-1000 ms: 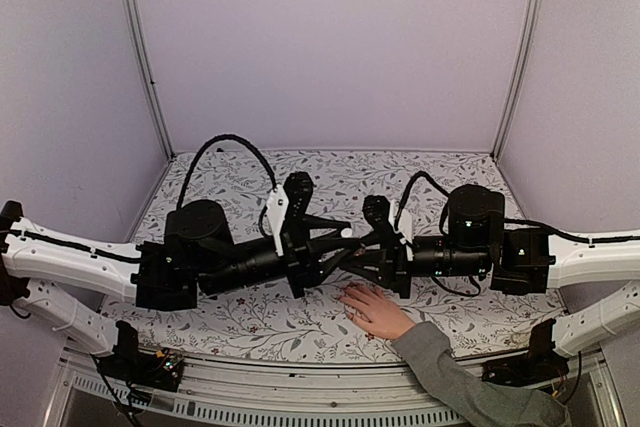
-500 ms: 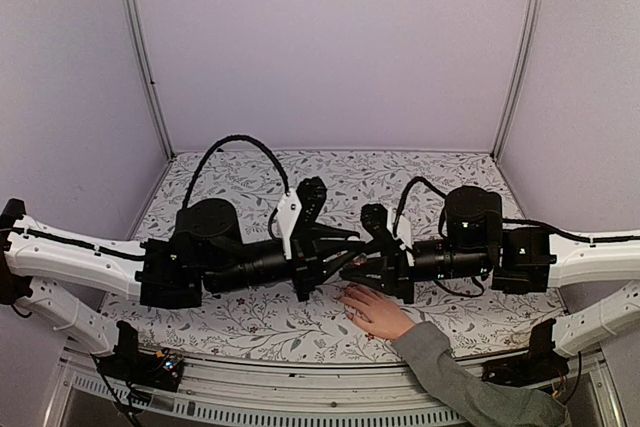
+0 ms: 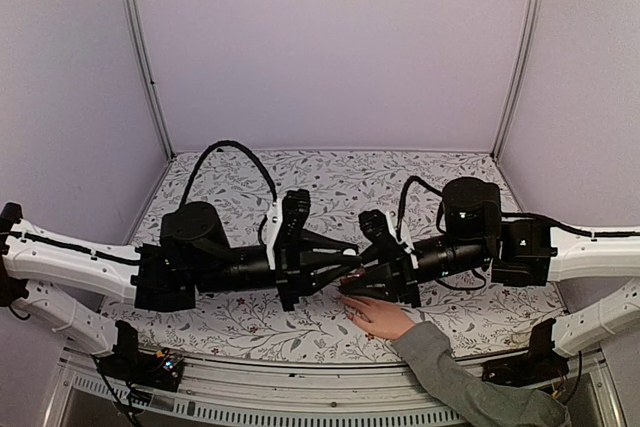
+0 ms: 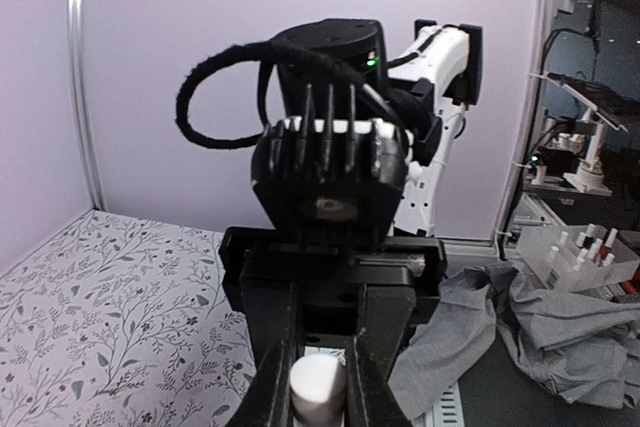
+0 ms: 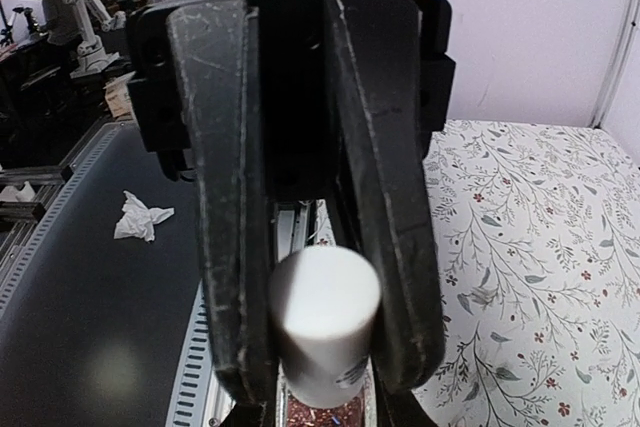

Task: Paint the nails
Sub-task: Screw the nail polish bottle.

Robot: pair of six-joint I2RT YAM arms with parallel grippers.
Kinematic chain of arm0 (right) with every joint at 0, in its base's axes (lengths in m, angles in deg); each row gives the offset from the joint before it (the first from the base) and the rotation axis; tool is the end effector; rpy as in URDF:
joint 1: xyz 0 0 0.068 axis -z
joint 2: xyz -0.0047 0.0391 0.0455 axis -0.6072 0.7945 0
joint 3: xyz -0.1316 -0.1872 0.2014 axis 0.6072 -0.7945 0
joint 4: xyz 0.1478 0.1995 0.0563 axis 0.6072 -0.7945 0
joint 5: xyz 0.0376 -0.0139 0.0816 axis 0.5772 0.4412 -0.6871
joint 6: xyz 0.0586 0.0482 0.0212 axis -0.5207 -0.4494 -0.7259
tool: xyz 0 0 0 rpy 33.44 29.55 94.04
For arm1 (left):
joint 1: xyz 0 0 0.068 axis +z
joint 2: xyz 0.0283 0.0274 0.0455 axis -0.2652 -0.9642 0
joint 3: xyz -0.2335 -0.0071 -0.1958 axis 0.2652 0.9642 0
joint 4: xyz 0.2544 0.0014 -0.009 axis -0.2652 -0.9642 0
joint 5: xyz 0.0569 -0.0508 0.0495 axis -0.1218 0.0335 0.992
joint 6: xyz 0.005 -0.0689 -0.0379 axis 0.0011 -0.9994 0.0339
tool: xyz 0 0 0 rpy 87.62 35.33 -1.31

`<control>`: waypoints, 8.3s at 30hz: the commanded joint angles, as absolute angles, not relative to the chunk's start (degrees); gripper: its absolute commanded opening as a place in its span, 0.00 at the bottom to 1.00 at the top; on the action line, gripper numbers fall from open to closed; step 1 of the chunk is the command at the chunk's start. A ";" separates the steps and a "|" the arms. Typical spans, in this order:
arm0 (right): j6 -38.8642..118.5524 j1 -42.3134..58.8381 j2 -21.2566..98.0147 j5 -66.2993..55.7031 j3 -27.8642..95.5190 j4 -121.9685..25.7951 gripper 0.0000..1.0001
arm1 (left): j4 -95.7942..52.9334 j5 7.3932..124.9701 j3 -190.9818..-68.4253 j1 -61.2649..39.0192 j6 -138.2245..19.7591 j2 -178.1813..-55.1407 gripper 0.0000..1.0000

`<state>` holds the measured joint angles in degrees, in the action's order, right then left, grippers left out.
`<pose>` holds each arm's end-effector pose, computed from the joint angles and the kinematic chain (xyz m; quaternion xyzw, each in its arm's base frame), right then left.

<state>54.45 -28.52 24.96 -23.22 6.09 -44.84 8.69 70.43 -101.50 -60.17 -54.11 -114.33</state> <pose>0.0878 0.2676 0.3246 -0.5756 0.5490 0.4370 0.4200 0.0733 -0.3029 0.3421 0.4106 0.5516 -0.4942 0.5318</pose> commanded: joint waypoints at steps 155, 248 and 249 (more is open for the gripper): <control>64.85 -28.27 23.25 -41.74 18.07 -48.02 0.00 | -5.80 39.63 -110.41 -50.24 -51.82 -117.28 0.22; 63.87 -27.83 21.38 -43.22 18.44 -43.08 0.00 | -1.92 37.40 -111.89 -51.21 -50.69 -119.43 0.00; 64.17 -27.83 21.69 -44.31 18.77 -43.42 0.00 | -2.22 35.78 -112.32 -51.16 -50.53 -120.03 0.00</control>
